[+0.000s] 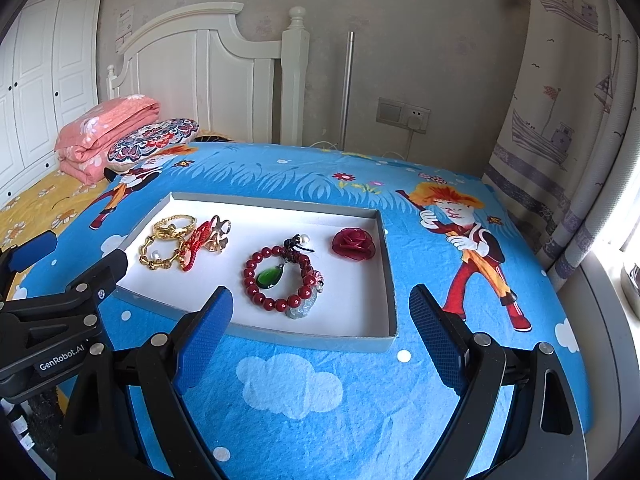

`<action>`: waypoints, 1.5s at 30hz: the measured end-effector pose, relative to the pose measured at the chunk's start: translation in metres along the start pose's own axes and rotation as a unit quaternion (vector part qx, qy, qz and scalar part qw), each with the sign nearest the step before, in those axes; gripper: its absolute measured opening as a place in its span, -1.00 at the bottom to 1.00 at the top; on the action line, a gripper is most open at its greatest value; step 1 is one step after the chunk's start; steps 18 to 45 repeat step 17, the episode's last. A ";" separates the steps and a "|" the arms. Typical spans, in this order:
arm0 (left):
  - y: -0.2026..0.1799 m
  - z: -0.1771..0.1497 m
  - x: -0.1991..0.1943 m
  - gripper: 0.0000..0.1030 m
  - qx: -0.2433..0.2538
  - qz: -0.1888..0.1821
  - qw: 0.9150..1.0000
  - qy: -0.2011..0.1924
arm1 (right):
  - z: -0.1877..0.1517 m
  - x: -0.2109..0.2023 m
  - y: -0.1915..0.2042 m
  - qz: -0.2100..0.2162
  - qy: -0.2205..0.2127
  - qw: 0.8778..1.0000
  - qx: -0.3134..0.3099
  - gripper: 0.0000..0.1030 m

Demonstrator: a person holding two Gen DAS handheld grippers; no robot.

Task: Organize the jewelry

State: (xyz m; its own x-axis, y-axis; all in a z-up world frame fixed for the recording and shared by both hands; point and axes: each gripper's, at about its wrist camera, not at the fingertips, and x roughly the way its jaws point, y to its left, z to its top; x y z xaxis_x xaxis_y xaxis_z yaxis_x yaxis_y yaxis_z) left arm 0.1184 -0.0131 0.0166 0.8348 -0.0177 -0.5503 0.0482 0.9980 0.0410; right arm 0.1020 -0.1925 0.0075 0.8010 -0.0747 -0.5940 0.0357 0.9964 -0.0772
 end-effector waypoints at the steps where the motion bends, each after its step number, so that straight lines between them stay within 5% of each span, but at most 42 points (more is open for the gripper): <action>1: -0.001 0.000 0.000 0.90 0.001 0.001 1.000 0.000 | 0.000 0.000 0.000 0.001 0.000 1.000 0.000 0.64; 45: 0.019 0.002 0.013 0.90 -0.016 -0.010 1.000 0.022 | -0.005 0.017 -0.023 0.010 0.012 1.000 0.007 0.64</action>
